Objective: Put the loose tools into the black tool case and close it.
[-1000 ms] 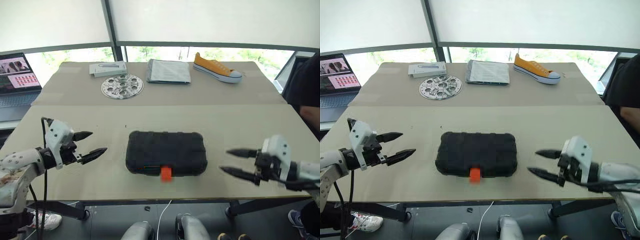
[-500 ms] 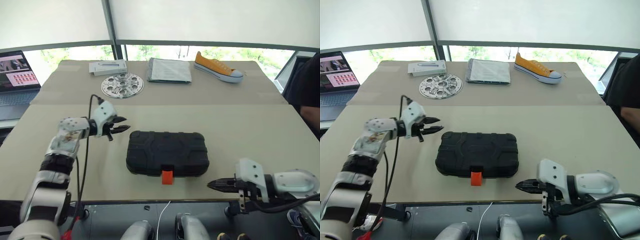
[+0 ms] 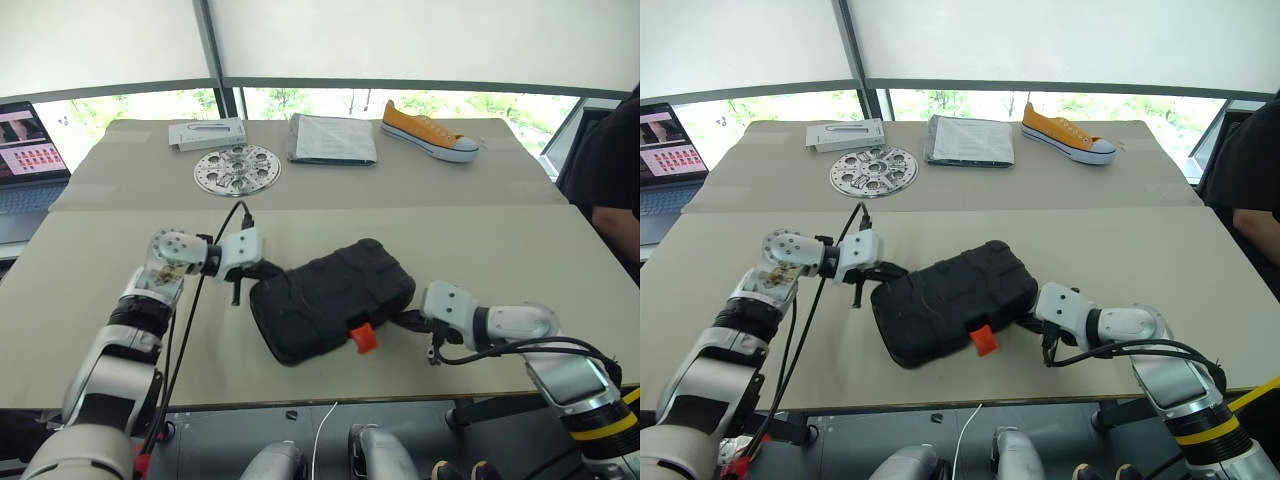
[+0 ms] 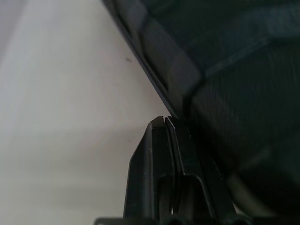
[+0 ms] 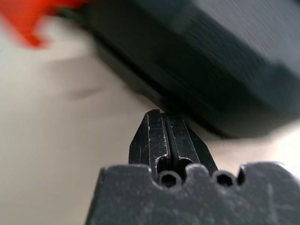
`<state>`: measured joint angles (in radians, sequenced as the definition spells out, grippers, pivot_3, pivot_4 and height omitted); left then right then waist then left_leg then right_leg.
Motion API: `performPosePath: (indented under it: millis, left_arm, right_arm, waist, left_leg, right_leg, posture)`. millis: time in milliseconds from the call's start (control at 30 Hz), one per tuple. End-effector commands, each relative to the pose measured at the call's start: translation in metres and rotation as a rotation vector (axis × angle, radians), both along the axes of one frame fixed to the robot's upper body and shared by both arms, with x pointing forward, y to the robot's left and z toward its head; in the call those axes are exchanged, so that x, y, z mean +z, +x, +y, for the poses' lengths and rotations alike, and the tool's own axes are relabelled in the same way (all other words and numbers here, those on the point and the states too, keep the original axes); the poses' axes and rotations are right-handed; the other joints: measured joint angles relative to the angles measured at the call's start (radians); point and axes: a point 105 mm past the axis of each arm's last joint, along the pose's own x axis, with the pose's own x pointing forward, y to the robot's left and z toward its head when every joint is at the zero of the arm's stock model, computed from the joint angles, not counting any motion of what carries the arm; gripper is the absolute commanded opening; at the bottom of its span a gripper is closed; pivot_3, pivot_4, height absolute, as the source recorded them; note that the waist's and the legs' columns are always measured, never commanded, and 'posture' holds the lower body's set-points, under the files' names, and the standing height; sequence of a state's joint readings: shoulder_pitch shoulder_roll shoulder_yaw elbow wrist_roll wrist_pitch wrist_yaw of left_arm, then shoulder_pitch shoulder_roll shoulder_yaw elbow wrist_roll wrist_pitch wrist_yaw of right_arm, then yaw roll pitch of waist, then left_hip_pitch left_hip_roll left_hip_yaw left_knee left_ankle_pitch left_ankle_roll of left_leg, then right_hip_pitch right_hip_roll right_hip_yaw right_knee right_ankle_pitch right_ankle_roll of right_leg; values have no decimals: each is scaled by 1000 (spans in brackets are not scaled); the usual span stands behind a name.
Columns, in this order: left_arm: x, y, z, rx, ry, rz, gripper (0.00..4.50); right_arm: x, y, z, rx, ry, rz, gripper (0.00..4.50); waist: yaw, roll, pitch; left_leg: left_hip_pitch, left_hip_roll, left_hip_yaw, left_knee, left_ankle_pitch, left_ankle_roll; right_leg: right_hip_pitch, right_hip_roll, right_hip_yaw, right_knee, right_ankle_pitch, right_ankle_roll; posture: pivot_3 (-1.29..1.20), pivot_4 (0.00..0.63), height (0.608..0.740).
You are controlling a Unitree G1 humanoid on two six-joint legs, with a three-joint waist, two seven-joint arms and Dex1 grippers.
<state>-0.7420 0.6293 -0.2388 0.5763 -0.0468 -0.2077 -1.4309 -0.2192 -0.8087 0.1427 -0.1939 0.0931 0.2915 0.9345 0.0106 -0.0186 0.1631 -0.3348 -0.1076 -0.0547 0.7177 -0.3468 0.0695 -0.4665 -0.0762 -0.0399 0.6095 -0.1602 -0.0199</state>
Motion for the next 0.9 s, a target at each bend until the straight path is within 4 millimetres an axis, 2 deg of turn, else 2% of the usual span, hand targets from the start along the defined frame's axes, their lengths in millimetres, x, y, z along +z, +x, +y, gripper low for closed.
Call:
performPosePath:
  millis: [33, 100, 200, 267, 333, 400, 500, 567, 700, 900]
  left_arm:
    - [34, -6, -21, -44, -126, 30, 57]
    - [54, -10, -30, -56, -188, 78, 57]
    - [66, -25, -42, -125, -195, 139, 57]
    - [62, -35, -52, -186, -155, 135, 57]
    - [49, -43, -63, -249, -96, 125, 57]
    - [39, -45, -69, -272, -60, 115, 57]
    - [10, -40, -72, -296, 64, 42, 57]
    - [-1, -38, -71, -316, 114, 12, 57]
    - [-9, -36, -67, -328, 145, -10, 57]
    - [-11, -38, -69, -330, 125, -9, 57]
  right_arm:
    - [23, -14, -1, 51, 55, -28, 0]
    - [29, -27, 0, 80, 87, 3, 0]
    - [36, -44, 2, 118, 122, 50, 0]
    - [36, -56, 4, 150, 120, 90, 0]
    - [33, -68, 6, 192, 102, 123, 0]
    - [31, -72, 8, 206, 95, 137, 0]
    - [25, -70, 14, 203, 109, 137, 0]
    - [21, -67, 18, 200, 112, 135, 0]
    - [17, -64, 21, 196, 120, 136, 0]
    - [10, -50, 20, 151, 120, 115, 0]
  waist:
    - [11, 0, 0]
    - [14, 0, 0]
    - [13, 0, 0]
    - [8, 0, 0]
    - [5, 0, 0]
    - [3, 0, 0]
    - [3, 0, 0]
    - [6, 1, -1]
    - [7, 2, -3]
    - [7, 3, -6]
  left_leg:
    - [-4, 0, -2, 3, 0, 0]
    - [-12, 0, -3, 9, 0, 0]
    - [-17, -1, -4, 14, 0, 0]
    - [-14, -1, -3, 14, 0, 0]
    - [-10, 0, -3, 13, 0, 1]
    - [-7, 1, -3, 12, 0, 1]
    - [-5, 1, -3, 12, 0, 1]
    - [2, 2, -3, 10, -1, 1]
    - [3, 1, -2, 10, -1, 2]
    - [4, 1, -2, 10, -1, 2]
  right_leg:
    - [-3, 0, -1, 1, 0, 0]
    - [-7, 0, -2, 2, 0, 0]
    - [-8, 0, -2, 2, 3, 1]
    - [-5, 0, -1, 1, 3, 1]
    - [-3, 0, -1, 1, 3, 1]
    - [-1, 1, 0, 1, 3, 1]
    - [1, 1, 0, 1, 3, 1]
    - [9, 1, 0, -2, 3, 1]
    - [10, 0, 1, -2, 3, 2]
    - [10, 1, 1, -1, 3, 2]
  posture:
    - [0, 150, 740]
    - [0, 150, 740]
    - [0, 150, 740]
    - [0, 150, 740]
    - [0, 150, 740]
    - [0, 150, 740]
    - [0, 150, 740]
    - [0, 150, 740]
    - [0, 150, 740]
    - [0, 150, 740]
